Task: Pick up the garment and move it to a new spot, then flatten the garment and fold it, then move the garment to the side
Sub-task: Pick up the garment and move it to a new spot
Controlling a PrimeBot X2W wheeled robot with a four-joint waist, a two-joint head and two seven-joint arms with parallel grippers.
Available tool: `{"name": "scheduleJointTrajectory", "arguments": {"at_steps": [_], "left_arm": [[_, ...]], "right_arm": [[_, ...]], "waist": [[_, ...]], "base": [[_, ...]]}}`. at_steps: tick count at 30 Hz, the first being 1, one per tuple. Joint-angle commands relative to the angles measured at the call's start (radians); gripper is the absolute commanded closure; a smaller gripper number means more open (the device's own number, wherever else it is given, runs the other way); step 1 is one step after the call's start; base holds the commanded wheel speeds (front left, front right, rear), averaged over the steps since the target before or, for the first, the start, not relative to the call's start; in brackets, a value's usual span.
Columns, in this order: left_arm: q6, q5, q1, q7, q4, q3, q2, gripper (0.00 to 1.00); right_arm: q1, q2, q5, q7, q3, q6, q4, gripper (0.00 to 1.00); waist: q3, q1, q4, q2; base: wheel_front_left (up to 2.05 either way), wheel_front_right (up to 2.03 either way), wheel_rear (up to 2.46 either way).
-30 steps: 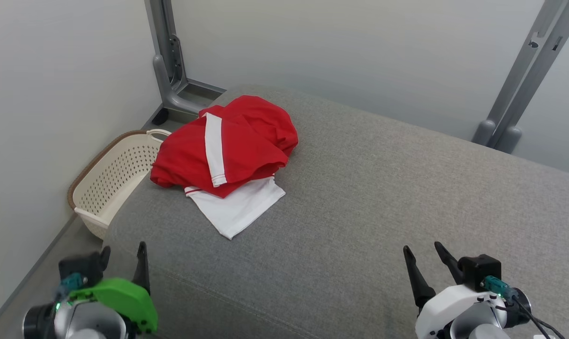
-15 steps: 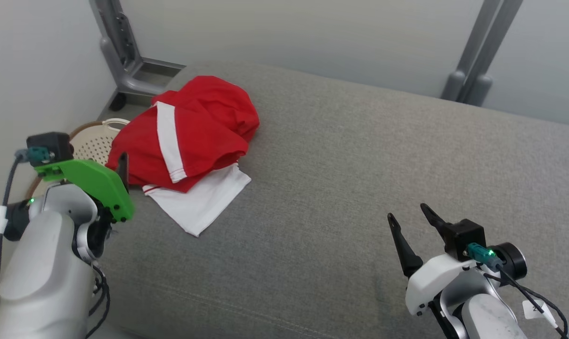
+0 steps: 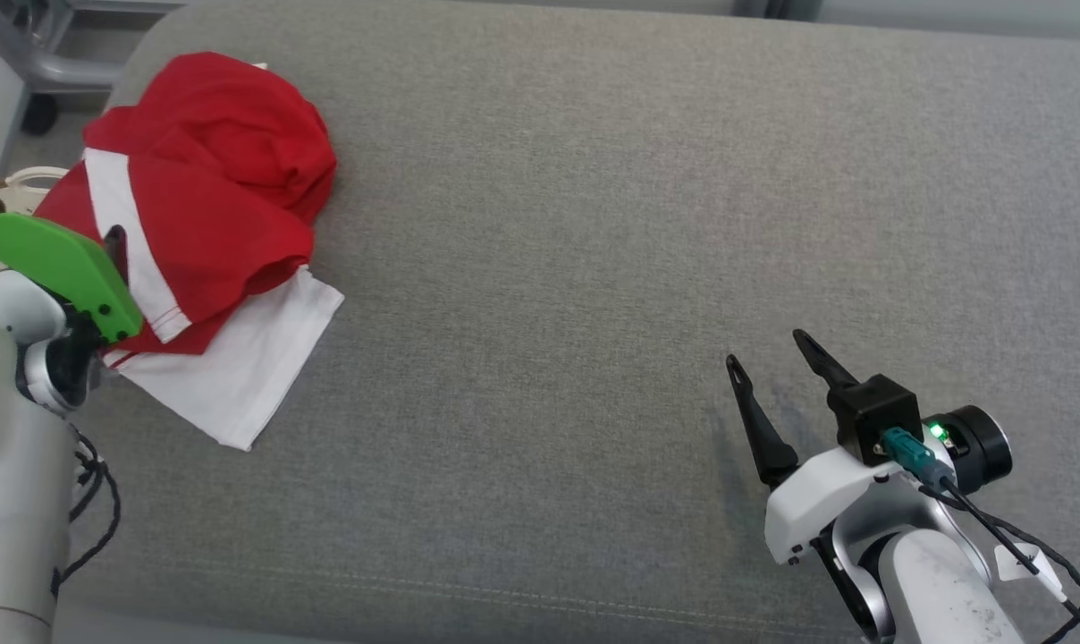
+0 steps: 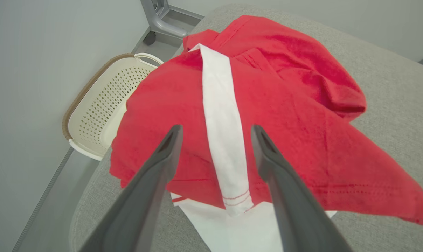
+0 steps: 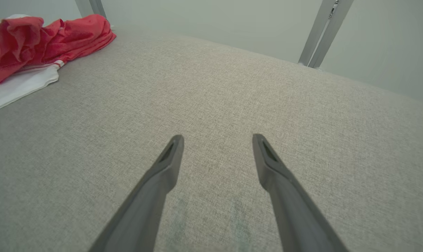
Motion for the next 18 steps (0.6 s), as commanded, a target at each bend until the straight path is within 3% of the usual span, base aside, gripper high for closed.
{"name": "scheduleJointTrajectory", "arguments": {"at_steps": [1,7,11,12,13,14,15,18], "left_arm": [[0.007,-0.005,-0.023,-0.006,0.014,0.003,0.011,0.0],[0.023,-0.006,-0.044,-0.008,0.069,0.01,0.039,0.0],[0.061,0.007,-0.053,-0.016,0.104,0.006,0.041,0.0],[0.064,0.008,-0.056,-0.016,0.111,0.004,0.037,0.07],[0.07,0.011,-0.059,-0.019,0.115,0.001,0.034,0.42],[0.071,0.018,-0.06,-0.023,0.119,-0.005,0.034,0.67],[0.075,0.017,-0.061,-0.032,0.122,-0.005,0.035,1.0],[0.058,0.018,-0.056,-0.044,0.128,-0.014,0.027,1.0]], "right_arm": [[0.01,-0.003,-0.008,0.006,-0.006,-0.001,-0.01,0.0],[0.024,-0.003,-0.017,0.014,-0.012,-0.001,-0.035,0.0],[0.028,-0.003,-0.022,0.017,-0.018,-0.001,-0.048,0.0],[0.028,-0.003,-0.022,0.018,-0.019,-0.001,-0.049,0.0],[0.029,-0.003,-0.023,0.018,-0.019,-0.001,-0.049,0.0],[0.03,-0.003,-0.023,0.019,-0.019,-0.001,-0.048,0.0],[0.03,-0.003,-0.022,0.02,-0.017,-0.001,-0.046,0.0],[0.027,-0.003,-0.01,0.012,-0.012,-0.001,-0.036,0.0]], "waist": [[0.091,-0.0001,-0.09,0.0],[0.107,-0.0001,-0.107,0.0],[0.115,-0.0001,-0.108,0.0],[0.116,-0.0001,-0.106,0.0],[0.115,-0.0001,-0.103,0.0],[0.113,-0.0001,-0.1,0.0],[0.11,-0.0001,-0.097,0.0],[0.095,-0.0001,-0.088,0.0]], "base": [[0.0,0.0,0.0],[0.0,0.0,0.0],[0.0,0.0,0.0],[0.0,0.0,0.0],[0.0,0.0,0.0],[0.0,0.0,0.0],[0.0,0.0,0.0],[0.0,0.0,0.0]]}}
